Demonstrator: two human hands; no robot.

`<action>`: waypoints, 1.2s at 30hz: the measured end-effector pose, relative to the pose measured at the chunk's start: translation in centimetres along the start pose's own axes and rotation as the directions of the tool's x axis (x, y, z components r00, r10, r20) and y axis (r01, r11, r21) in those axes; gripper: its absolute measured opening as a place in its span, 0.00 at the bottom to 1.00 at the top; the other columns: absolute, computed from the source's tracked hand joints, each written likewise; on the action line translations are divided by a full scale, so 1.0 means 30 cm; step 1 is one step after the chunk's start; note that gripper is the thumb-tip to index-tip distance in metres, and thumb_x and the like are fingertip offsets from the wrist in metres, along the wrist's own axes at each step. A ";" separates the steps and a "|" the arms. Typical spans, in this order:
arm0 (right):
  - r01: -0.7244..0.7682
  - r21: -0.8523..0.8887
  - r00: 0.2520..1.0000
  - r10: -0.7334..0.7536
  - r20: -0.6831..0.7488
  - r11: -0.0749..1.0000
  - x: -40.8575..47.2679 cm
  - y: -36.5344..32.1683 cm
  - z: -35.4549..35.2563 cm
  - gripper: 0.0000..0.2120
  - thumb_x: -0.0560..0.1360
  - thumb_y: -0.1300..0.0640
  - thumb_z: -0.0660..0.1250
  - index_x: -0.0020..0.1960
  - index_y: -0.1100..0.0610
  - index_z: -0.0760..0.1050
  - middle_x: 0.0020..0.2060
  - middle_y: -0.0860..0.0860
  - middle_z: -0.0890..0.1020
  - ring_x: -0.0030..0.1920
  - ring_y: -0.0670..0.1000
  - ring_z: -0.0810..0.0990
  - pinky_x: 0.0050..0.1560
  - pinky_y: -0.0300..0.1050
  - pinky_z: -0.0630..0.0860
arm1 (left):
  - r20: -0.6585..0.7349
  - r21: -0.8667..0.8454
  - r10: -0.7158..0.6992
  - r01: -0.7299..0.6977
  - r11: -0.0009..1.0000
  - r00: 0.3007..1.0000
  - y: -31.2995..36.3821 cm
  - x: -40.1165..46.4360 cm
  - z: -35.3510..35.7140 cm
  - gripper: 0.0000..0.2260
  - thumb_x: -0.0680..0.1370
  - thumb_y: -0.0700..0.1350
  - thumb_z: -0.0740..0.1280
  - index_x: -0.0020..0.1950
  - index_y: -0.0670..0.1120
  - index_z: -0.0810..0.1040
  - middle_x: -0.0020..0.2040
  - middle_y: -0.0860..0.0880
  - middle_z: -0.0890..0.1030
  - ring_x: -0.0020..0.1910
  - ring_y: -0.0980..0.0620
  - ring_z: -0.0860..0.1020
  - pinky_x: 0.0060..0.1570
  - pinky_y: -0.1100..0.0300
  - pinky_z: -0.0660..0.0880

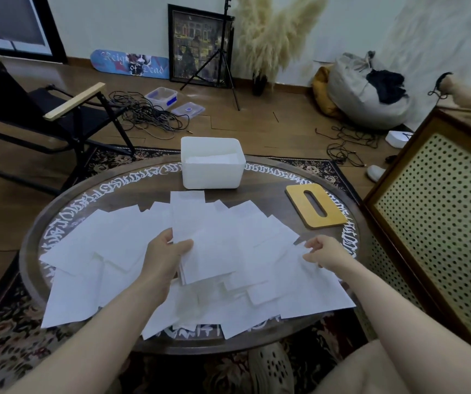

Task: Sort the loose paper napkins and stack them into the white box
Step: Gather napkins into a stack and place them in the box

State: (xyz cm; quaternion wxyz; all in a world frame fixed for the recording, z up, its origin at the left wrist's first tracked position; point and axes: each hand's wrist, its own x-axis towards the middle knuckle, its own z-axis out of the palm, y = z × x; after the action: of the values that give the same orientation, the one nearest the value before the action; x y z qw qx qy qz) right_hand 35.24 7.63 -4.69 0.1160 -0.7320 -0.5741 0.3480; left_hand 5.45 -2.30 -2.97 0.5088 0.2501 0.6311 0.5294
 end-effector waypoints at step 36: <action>-0.196 0.171 0.979 0.184 0.088 0.966 -0.031 0.015 -0.096 0.14 0.69 0.62 0.75 0.53 0.62 0.77 0.49 0.55 0.77 0.53 0.54 0.73 0.54 0.47 0.70 | 0.039 0.020 -0.026 0.025 0.999 0.999 -0.008 0.004 0.030 0.12 0.77 0.34 0.64 0.56 0.47 0.78 0.52 0.46 0.82 0.45 0.46 0.79 0.45 0.54 0.75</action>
State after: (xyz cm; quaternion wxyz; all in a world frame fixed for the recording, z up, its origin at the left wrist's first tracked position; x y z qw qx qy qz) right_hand 37.36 7.30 -2.49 0.1268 -0.7574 -0.4716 0.4334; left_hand 6.28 -1.89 -3.17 0.5253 0.2577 0.6292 0.5116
